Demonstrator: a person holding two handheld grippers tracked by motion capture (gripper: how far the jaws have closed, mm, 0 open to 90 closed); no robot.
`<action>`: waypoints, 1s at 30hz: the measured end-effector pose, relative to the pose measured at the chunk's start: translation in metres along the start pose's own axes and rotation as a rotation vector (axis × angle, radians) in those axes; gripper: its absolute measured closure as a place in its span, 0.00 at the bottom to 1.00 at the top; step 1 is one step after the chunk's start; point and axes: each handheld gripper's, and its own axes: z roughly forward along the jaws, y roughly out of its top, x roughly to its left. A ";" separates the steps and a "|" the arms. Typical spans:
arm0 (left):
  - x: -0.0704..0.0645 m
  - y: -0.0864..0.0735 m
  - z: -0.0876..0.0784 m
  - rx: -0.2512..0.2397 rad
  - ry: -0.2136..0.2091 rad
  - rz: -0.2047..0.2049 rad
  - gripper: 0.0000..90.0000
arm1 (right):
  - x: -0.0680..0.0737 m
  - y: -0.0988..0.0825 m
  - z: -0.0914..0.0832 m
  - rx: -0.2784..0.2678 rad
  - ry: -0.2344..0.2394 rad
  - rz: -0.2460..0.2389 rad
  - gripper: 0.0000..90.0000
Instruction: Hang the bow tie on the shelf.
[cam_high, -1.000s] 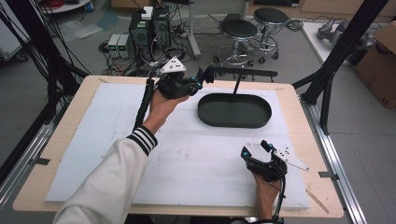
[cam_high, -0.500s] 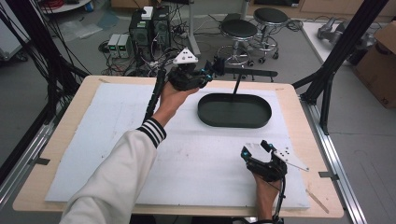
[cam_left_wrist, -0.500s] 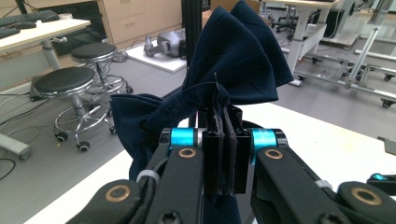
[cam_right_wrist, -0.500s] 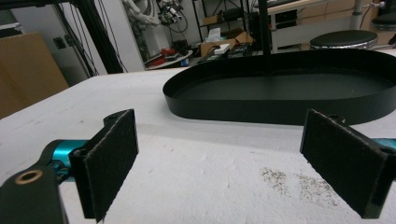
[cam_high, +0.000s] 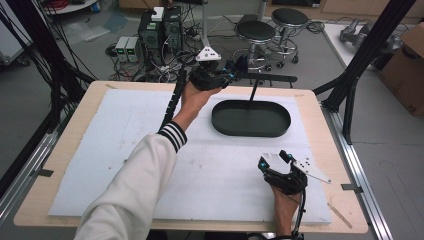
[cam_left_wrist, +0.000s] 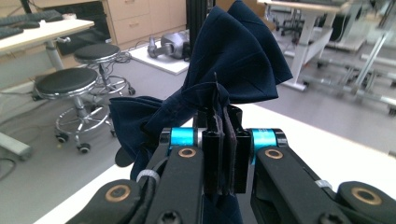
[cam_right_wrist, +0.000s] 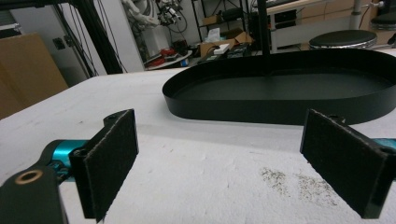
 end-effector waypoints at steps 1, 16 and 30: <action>-0.001 0.001 0.003 -0.001 -0.005 -0.003 0.97 | 0.000 0.000 0.000 0.001 -0.001 0.002 0.12; -0.007 -0.007 0.032 0.011 -0.022 -0.017 0.97 | 0.000 0.000 0.000 0.000 0.002 -0.002 0.12; 0.000 -0.020 0.044 0.026 -0.024 -0.026 0.97 | 0.000 0.000 0.000 0.002 0.003 0.002 0.12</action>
